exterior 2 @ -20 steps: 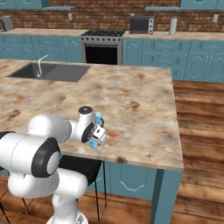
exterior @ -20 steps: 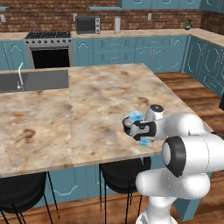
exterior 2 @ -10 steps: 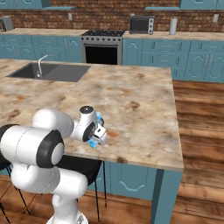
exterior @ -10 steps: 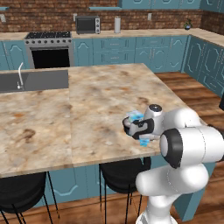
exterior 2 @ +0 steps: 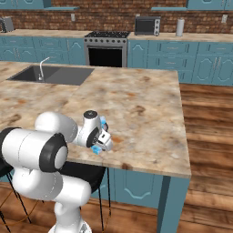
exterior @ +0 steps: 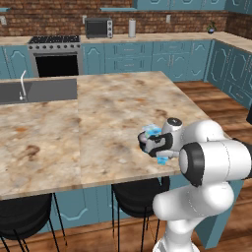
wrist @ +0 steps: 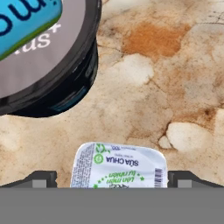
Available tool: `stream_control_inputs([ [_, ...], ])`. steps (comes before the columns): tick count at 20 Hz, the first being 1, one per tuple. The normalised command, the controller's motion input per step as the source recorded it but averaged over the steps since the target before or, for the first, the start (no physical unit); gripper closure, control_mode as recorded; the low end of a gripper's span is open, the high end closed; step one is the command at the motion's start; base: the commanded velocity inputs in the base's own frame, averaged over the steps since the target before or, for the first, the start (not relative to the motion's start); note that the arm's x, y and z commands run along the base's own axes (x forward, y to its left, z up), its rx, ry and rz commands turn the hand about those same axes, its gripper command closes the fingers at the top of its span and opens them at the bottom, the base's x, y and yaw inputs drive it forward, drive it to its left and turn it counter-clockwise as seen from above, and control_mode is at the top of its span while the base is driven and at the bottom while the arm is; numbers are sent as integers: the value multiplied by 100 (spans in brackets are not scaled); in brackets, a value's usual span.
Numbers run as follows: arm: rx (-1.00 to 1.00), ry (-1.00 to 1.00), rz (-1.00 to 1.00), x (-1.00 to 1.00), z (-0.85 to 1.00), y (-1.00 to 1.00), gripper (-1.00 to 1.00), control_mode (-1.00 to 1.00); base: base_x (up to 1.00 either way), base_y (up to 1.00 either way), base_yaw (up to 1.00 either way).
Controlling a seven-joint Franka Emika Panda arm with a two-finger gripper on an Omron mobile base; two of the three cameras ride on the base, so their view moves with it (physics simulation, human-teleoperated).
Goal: Stack the yogurt containers by placing the smaller containers on top of the larger containers.
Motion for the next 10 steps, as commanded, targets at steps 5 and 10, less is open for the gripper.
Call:
stream_control_inputs([
  [5,0,0,0,4,-12,0,-100,-100,0,0,0],
  [10,0,0,0,0,-15,0,-100,-100,0,0,0],
])
